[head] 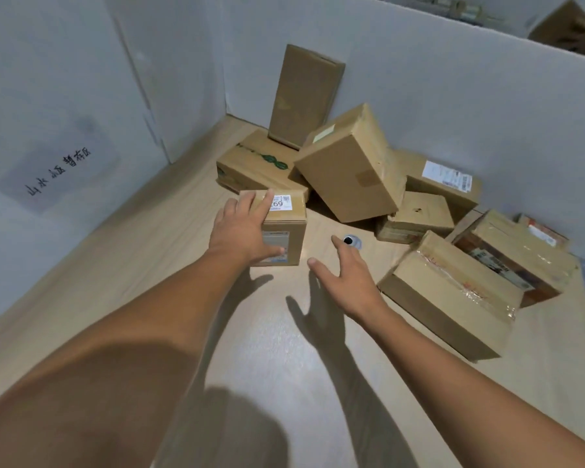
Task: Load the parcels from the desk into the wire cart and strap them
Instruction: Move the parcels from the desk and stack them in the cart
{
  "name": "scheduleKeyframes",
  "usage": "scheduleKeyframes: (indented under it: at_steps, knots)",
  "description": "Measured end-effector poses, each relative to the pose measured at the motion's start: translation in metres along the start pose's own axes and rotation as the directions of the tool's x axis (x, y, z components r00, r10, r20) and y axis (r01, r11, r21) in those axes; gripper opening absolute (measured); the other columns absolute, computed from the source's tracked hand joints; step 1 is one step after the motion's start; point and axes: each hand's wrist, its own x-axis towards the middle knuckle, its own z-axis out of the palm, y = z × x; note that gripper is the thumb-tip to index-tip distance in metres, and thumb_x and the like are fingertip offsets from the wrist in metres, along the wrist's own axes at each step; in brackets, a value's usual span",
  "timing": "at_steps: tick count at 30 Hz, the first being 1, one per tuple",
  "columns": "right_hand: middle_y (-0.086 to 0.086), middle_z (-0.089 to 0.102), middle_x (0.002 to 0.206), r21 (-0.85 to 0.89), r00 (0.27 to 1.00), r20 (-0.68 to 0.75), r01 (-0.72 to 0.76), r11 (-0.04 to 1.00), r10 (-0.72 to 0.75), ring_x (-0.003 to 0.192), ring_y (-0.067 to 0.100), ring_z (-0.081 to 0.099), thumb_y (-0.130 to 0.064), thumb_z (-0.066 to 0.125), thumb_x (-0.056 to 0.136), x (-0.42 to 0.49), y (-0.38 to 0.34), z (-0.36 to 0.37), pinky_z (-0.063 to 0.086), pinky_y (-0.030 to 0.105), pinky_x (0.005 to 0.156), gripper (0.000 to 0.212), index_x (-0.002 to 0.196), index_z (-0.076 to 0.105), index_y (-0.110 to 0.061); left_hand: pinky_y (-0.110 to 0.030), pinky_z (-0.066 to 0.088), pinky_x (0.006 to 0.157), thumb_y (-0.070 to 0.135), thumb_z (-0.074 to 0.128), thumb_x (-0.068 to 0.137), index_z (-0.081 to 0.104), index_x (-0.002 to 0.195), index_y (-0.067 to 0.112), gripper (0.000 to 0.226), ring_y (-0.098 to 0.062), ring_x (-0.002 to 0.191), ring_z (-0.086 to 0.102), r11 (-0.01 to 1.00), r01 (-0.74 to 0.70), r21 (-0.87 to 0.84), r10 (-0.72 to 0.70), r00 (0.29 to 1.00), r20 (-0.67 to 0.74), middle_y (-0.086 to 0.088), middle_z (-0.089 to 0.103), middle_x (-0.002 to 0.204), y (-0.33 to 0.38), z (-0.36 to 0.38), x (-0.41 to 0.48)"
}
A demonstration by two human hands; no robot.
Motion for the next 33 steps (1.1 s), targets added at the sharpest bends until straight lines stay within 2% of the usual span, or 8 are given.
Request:
scheduleKeyframes:
  at_steps: [5,9,11,14,17,20,26,33]
  knots:
    - [-0.004,0.025,0.169,0.101,0.994,0.088,-0.075,0.992,0.067,0.156,0.021,0.024,-0.065,0.057,0.096,-0.013,0.011,0.023,0.029,0.040,0.119,0.085,0.164,0.023,-0.029,-0.051,0.029,0.115,0.072,0.080,0.067,0.030,0.151,0.030,0.106,-0.033,0.137,0.030,0.998,0.041,0.051,-0.035,0.993,-0.111,-0.009,0.034,0.148,-0.009,0.000,-0.012]
    - [-0.006,0.026,0.169,0.273,0.992,0.114,-0.091,0.958,0.062,0.154,0.017,0.027,-0.065,0.059,0.095,-0.034,-0.002,0.043,0.028,0.030,0.110,0.084,0.163,0.022,-0.035,-0.041,0.041,0.105,0.057,0.089,0.068,0.034,0.148,0.019,0.104,-0.027,0.132,0.040,0.902,0.108,-0.418,-0.180,0.974,-0.135,-0.005,0.045,0.143,-0.024,0.012,-0.060]
    - [-0.005,0.028,0.167,0.363,0.993,0.109,-0.090,0.928,0.053,0.152,0.013,0.030,-0.061,0.062,0.095,-0.051,-0.013,0.054,0.029,0.026,0.107,0.082,0.163,0.023,-0.035,-0.037,0.046,0.099,0.058,0.090,0.064,0.034,0.145,0.028,0.103,-0.020,0.125,0.048,0.710,0.158,-0.687,-0.330,0.936,-0.125,0.002,0.049,0.137,-0.037,0.023,-0.110]
    - [-0.004,0.032,0.166,0.393,0.977,0.213,-0.099,0.914,0.014,0.150,0.010,0.034,-0.055,0.064,0.097,-0.082,-0.027,0.077,0.034,0.029,0.114,0.082,0.164,0.022,-0.031,-0.040,0.055,0.102,0.060,0.090,0.063,0.032,0.144,0.044,0.100,-0.014,0.120,0.065,0.186,0.186,-0.965,-0.504,0.861,0.069,0.006,0.059,0.139,-0.061,0.042,-0.207]
    - [-0.005,0.056,0.150,0.362,0.877,0.470,-0.088,0.928,-0.100,0.134,0.012,0.058,-0.045,0.068,0.099,-0.124,-0.048,0.109,0.045,0.044,0.115,0.074,0.160,0.030,-0.029,-0.047,0.061,0.089,0.054,0.087,0.070,0.037,0.151,0.041,0.097,-0.025,0.113,0.073,-0.232,0.178,-0.956,-0.589,0.757,0.284,0.001,0.069,0.134,-0.086,0.069,-0.318]
    - [-0.009,0.067,0.136,0.296,0.756,0.620,0.023,0.955,-0.211,0.121,0.010,0.067,-0.040,0.073,0.097,-0.190,-0.076,0.159,0.052,0.045,0.108,0.061,0.150,0.046,-0.030,-0.040,0.062,0.080,0.058,0.079,0.080,0.050,0.142,0.045,0.070,-0.019,0.114,0.072,-0.436,0.124,-0.891,-0.624,0.672,0.399,0.007,0.071,0.133,-0.100,0.092,-0.438]
    - [-0.020,0.068,0.124,0.280,0.492,0.789,0.245,0.928,-0.368,0.109,-0.002,0.067,-0.038,0.074,0.095,-0.356,-0.123,0.252,0.050,0.012,0.089,0.044,0.134,0.053,-0.043,-0.034,0.060,0.089,0.049,0.074,0.090,0.055,0.141,0.029,0.058,-0.020,0.120,0.070,-0.435,-0.232,-0.870,-0.887,0.274,0.371,-0.001,0.070,0.135,-0.084,0.118,-0.637]
    - [-0.013,0.063,0.123,0.353,0.063,0.881,0.574,0.739,-0.469,0.115,-0.003,0.058,-0.055,0.067,0.088,-0.548,-0.162,0.330,0.049,0.027,0.097,0.049,0.134,0.060,-0.039,-0.036,0.053,0.100,0.047,0.077,0.089,0.055,0.142,0.026,0.061,-0.017,0.121,0.068,-0.192,-0.392,-0.900,-0.932,-0.215,0.292,0.002,0.071,0.132,-0.050,0.136,-0.823]
